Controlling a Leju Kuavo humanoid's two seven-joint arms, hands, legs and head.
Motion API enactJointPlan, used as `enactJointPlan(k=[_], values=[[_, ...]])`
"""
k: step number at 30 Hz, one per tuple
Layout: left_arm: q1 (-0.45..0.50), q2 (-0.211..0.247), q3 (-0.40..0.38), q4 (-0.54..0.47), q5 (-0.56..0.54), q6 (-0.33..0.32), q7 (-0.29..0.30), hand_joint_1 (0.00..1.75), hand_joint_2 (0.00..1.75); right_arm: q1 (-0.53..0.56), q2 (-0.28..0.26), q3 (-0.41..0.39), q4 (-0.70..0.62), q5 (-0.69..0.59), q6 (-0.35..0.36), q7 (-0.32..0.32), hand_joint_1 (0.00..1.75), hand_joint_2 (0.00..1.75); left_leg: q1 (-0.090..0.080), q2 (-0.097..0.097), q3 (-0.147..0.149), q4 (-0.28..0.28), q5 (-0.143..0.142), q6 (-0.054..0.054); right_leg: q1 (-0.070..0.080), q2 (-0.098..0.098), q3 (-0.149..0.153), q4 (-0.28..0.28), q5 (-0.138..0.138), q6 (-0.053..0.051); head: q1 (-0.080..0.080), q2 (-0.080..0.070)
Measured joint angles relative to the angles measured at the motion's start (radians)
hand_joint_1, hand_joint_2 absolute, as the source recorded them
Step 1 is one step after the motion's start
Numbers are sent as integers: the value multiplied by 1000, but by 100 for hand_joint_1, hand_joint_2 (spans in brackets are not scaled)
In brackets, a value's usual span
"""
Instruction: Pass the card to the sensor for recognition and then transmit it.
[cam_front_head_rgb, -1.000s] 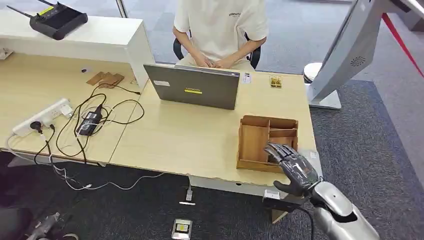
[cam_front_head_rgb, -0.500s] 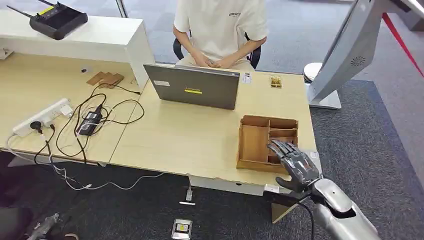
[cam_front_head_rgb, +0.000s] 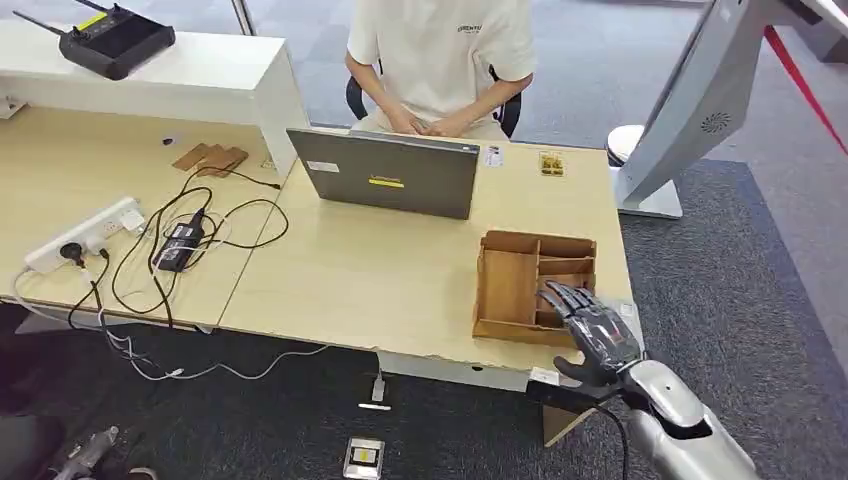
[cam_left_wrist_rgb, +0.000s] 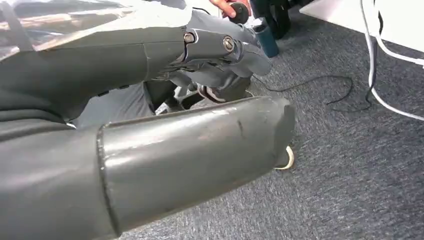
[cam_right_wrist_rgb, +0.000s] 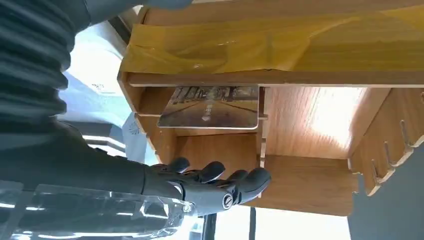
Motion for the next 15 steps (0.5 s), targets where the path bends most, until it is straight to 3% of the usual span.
enactJointPlan(k=[15], values=[[1, 0, 0, 0, -9, 0, -1, 0, 0, -1, 6, -2, 1, 6, -29, -18, 0, 175, 0, 0, 0, 0, 0, 0, 0, 0, 0, 0, 0, 0, 0, 0]])
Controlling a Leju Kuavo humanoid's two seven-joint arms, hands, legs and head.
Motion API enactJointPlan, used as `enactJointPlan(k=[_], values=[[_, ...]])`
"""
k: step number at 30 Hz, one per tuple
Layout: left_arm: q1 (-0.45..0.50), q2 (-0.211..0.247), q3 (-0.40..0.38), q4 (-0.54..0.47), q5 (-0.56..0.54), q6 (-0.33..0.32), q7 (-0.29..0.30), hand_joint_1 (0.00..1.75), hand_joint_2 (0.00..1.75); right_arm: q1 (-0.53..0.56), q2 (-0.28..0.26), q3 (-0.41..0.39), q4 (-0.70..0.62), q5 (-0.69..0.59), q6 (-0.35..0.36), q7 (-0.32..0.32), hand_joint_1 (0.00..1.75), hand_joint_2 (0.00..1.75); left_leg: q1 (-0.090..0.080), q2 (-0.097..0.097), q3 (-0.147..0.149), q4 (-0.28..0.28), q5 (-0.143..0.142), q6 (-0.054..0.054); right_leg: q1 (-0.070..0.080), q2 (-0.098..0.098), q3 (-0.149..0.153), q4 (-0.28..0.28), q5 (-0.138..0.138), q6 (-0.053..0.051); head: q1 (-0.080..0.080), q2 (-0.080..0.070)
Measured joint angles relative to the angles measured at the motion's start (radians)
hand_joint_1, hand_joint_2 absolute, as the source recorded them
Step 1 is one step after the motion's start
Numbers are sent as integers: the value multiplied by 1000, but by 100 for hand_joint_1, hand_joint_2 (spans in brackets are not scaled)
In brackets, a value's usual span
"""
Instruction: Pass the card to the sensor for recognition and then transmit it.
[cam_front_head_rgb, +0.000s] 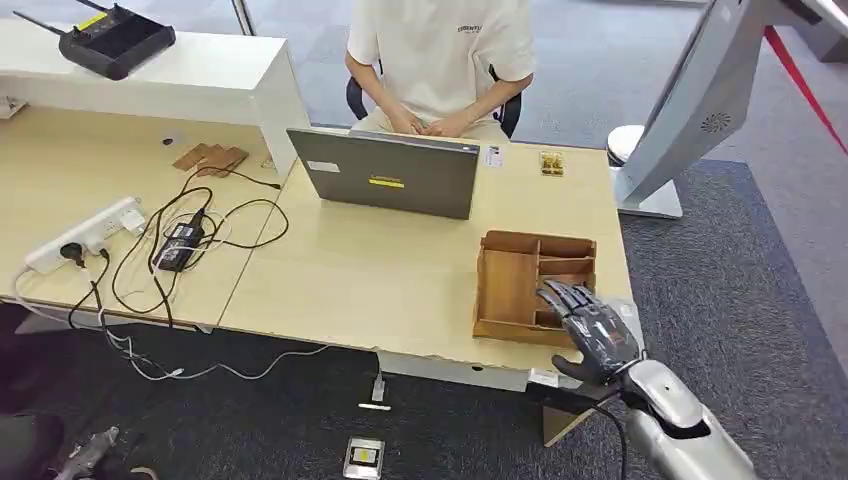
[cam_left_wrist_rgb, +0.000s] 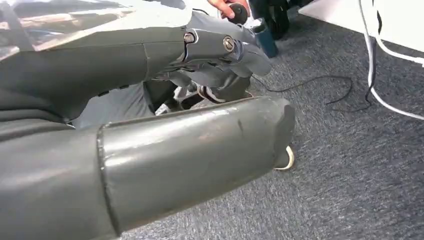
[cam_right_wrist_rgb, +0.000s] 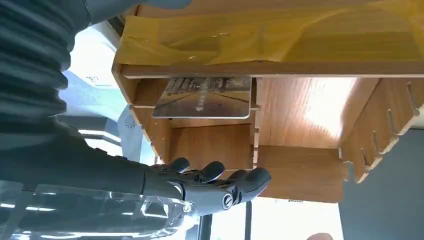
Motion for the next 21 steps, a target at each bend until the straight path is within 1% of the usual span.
enactJointPlan(k=[9, 10, 11, 12, 13, 21], values=[[-1, 0, 0, -2, -6, 0, 2, 0, 0, 0, 6, -6, -8, 2, 0, 0, 0, 175, 0, 0, 0, 0, 0, 0, 0, 0, 0, 0, 0, 0, 0, 0], [-2, 0, 0, -2, -7, 0, 3, 0, 0, 0, 6, -6, -8, 2, 0, 0, 14, 175, 0, 0, 0, 0, 0, 0, 0, 0, 0, 0, 0, 0, 0, 0], [-3, 0, 0, -2, -8, 0, 5, 0, 0, 0, 7, -6, -8, 2, 1, 0, 14, 175, 0, 0, 0, 0, 0, 0, 0, 0, 0, 0, 0, 0, 1, 0], [-3, 0, 0, -2, -8, 0, 5, 0, 0, 0, 7, -6, -8, 2, 2, 0, 168, 175, 0, 0, 0, 0, 0, 0, 0, 0, 0, 0, 0, 0, 0, 0], [-3, 0, 0, -2, -8, 0, 5, 0, 0, 0, 8, -6, -8, 2, 2, 0, 175, 175, 0, 0, 0, 0, 0, 0, 0, 0, 0, 0, 0, 0, 0, 0], [-5, 0, 0, -2, -9, -3, 5, 0, 0, 0, 11, -8, -8, -4, 24, 0, 175, 175, 0, 0, 0, 0, 0, 0, 0, 0, 0, 0, 0, 0, 0, 0]])
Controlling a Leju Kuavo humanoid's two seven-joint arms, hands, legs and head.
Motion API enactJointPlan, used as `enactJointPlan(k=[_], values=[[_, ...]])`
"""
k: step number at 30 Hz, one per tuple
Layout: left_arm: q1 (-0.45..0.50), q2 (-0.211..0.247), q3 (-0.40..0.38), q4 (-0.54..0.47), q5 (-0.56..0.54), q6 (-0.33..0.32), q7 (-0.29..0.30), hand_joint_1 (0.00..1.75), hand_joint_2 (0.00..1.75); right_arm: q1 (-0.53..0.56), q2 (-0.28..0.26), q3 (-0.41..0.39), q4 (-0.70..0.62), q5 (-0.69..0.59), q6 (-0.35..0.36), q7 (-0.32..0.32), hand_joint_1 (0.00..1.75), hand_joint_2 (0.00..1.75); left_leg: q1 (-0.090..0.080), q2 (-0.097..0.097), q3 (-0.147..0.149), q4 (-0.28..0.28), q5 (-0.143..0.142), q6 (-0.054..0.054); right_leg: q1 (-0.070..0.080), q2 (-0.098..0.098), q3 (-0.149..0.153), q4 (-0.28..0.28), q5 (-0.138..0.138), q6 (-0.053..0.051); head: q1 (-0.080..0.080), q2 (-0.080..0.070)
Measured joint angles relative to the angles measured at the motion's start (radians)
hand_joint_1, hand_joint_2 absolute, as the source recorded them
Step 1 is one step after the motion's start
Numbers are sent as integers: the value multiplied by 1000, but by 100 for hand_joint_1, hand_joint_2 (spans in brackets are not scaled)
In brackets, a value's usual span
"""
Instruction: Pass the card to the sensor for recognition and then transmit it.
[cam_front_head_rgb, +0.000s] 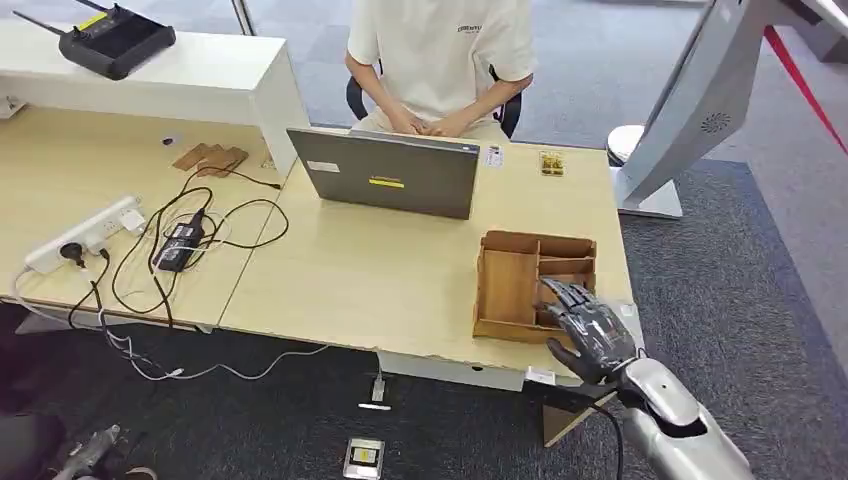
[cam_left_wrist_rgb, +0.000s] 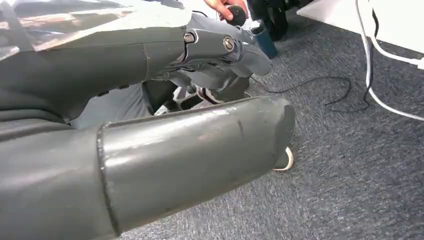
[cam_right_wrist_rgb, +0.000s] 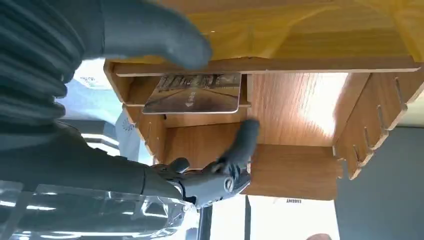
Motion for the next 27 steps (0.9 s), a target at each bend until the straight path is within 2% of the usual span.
enactJointPlan(k=[8, 20, 23, 27], values=[[0, 0, 0, 0, -2, 0, -4, 0, 0, -4, 2, -7, 0, -15, 21, 0, 175, 175, 0, 0, 0, 0, 0, 0, 0, 0, 0, 0, 0, 0, 0, 0], [-3, 0, 0, -1, -17, 2, 0, 0, 0, -1, 3, -9, 6, -13, 5, 0, 175, 175, 0, 0, 0, 0, 0, 0, 0, 0, 0, 0, 0, 0, 0, 0], [-7, -1, 0, -2, -22, 2, 6, 0, 0, 0, 3, -15, 5, -20, -8, 4, 175, 175, 0, 0, 0, 0, 0, 0, 0, 0, 0, 0, 0, 0, 0, 0], [-10, -1, 0, -3, -29, 2, 6, 0, 0, -4, 3, -35, -11, -44, -61, 12, 175, 175, 0, 0, 0, 0, 0, 0, 0, 0, 0, 0, 0, 0, 0, 0]])
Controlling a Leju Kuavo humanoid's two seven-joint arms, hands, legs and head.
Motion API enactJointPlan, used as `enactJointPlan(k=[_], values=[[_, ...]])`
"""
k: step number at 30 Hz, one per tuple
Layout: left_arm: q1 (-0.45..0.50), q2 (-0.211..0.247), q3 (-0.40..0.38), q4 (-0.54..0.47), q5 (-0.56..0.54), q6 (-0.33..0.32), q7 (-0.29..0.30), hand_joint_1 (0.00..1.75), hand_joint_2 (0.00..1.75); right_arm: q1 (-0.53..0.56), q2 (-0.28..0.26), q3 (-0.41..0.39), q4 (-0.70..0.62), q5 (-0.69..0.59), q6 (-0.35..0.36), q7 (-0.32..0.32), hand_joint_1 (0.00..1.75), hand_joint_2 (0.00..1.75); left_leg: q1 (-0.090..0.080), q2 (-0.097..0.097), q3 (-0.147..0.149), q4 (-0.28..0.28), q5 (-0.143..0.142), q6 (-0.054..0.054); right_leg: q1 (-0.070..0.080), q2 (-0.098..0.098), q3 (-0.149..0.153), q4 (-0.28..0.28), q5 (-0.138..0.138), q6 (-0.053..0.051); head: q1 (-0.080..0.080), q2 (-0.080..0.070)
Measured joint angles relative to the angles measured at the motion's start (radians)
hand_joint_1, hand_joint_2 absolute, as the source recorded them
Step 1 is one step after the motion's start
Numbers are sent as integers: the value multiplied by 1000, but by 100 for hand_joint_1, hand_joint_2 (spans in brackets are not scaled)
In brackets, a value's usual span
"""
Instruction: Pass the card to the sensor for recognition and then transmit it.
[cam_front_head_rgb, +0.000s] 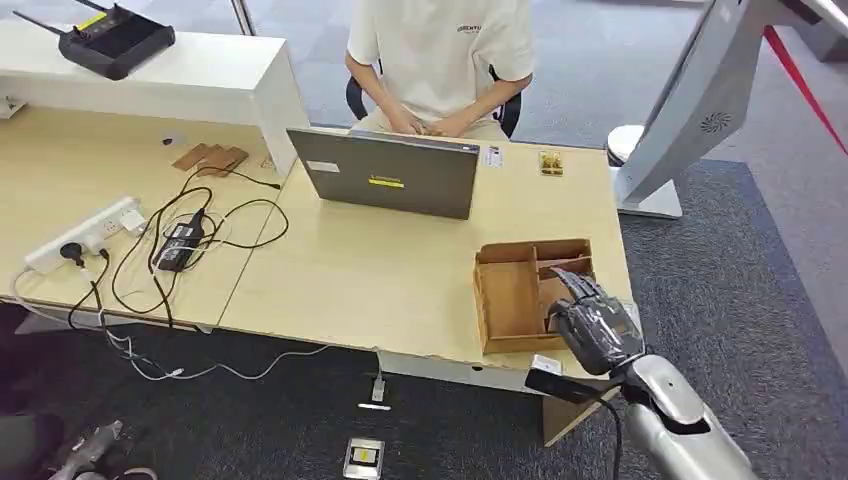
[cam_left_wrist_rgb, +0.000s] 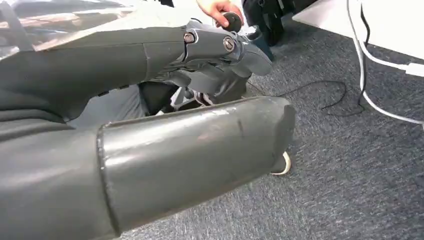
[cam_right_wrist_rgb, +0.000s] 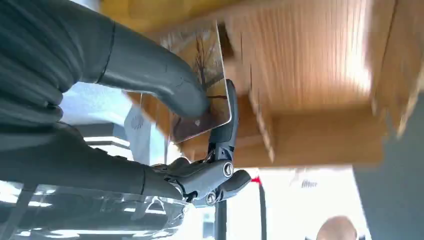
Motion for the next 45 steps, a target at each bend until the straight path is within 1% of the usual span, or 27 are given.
enactJointPlan(k=[5, 13, 21, 26, 31, 34, 37, 41, 45], values=[[0, -3, 2, 0, -1, 2, -8, 0, 0, -35, 0, -34, -39, -6, -9, 3, 175, 175, 0, 0, 0, 0, 0, 0, 0, 0, 0, 0, 0, 0, 0, 0], [0, -11, 8, 0, -15, 1, -10, 0, 0, -128, 9, -77, -117, -17, -5, 6, 175, 175, 0, 0, 0, 0, 0, 0, 0, 0, 0, 0, 0, 0, 0, 0], [-8, -20, 8, -2, -34, 1, 1, 0, 0, -145, 24, -80, -166, -8, 13, 5, 175, 175, 0, 0, 0, 0, 0, 0, 0, 0, 0, 0, 0, 0, 0, 0], [-14, -27, 8, -3, -53, -6, 3, 0, 0, -170, 52, -74, -157, 24, 21, -26, 175, 175, 0, 0, 0, 0, 0, 0, 0, 0, 0, 0, 1, 0, 0, 0], [-42, -43, 7, -8, -96, -28, 24, 0, 0, -245, 102, -57, -87, 61, 16, -50, 175, 175, 0, 0, 0, 0, 1, 0, 0, 0, 0, 1, 1, 0, 0, 0], [-63, -54, 6, -11, -122, -39, 37, 0, 0, -305, 145, -48, -10, 82, 0, -64, 175, 175, 0, 0, -1, 0, 1, 0, 0, 0, 0, 1, 2, 0, 0, 0], [-82, -64, 5, -14, -143, -47, 46, 0, 0, -379, 187, -42, 65, 91, -12, -63, 175, 175, 0, 0, -1, 0, 2, 0, 0, 0, 0, 1, 2, 0, 0, 0], [-107, -81, 2, -17, -172, -59, 61, 0, 0, -476, 254, -39, 187, 94, -13, -40, 175, 175, 0, 0, -1, 0, 2, 0, 0, 0, -1, 1, 2, 0, 0, 0], [-131, -95, -2, -19, -192, -76, 70, 0, 0, -550, 300, -38, 293, 98, -8, -3, 175, 175, 0, 0, -1, 0, 2, 0, 0, 0, -1, 1, 2, 0, 0, 0]])
